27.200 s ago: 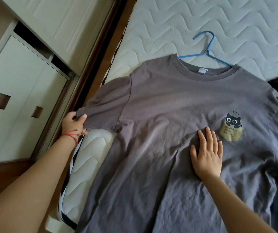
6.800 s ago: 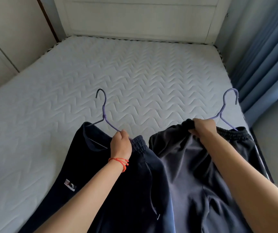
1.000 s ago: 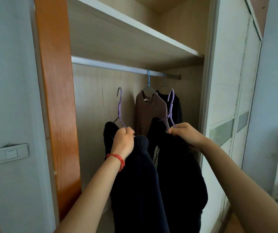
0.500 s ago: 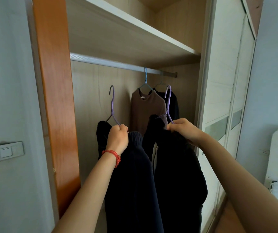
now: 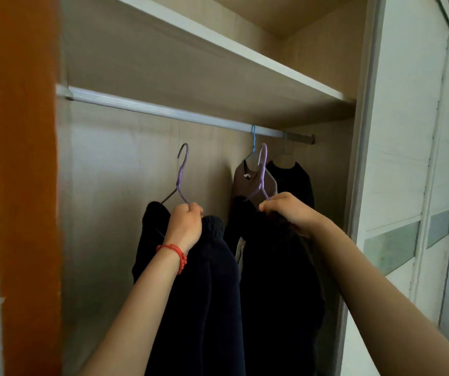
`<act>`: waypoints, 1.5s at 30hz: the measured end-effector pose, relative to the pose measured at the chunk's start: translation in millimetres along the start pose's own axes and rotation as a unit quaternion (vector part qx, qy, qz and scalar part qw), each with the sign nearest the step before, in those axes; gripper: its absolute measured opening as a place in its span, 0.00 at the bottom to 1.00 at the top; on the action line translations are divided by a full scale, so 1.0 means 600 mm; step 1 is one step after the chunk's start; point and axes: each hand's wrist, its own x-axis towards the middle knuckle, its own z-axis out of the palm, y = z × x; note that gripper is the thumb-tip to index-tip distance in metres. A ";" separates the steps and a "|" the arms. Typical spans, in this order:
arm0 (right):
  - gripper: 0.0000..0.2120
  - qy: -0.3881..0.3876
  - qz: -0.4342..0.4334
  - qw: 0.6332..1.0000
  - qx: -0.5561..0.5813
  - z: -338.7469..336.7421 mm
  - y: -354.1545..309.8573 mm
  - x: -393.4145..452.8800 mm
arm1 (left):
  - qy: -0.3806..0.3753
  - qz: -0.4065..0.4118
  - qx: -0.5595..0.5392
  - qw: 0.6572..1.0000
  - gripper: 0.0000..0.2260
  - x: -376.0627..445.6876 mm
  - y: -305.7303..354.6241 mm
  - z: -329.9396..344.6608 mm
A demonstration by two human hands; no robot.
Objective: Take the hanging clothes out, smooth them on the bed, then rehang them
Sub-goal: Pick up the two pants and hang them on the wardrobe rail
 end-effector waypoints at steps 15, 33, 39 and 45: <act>0.08 -0.084 -0.095 0.991 0.033 -0.073 -0.035 0.209 | 0.123 0.044 0.092 0.987 0.10 0.127 0.070 0.054; 0.08 -0.093 -0.132 0.987 -0.009 -0.072 -0.094 0.339 | 0.080 0.051 0.049 0.994 0.14 0.259 0.135 0.023; 0.05 -0.108 -0.133 0.985 -0.015 -0.055 -0.115 0.370 | 0.083 0.054 0.050 0.994 0.15 0.303 0.120 0.001; 0.09 -0.108 -0.128 0.986 -0.013 -0.034 -0.122 0.404 | 0.103 0.046 0.044 0.993 0.13 0.331 0.096 -0.029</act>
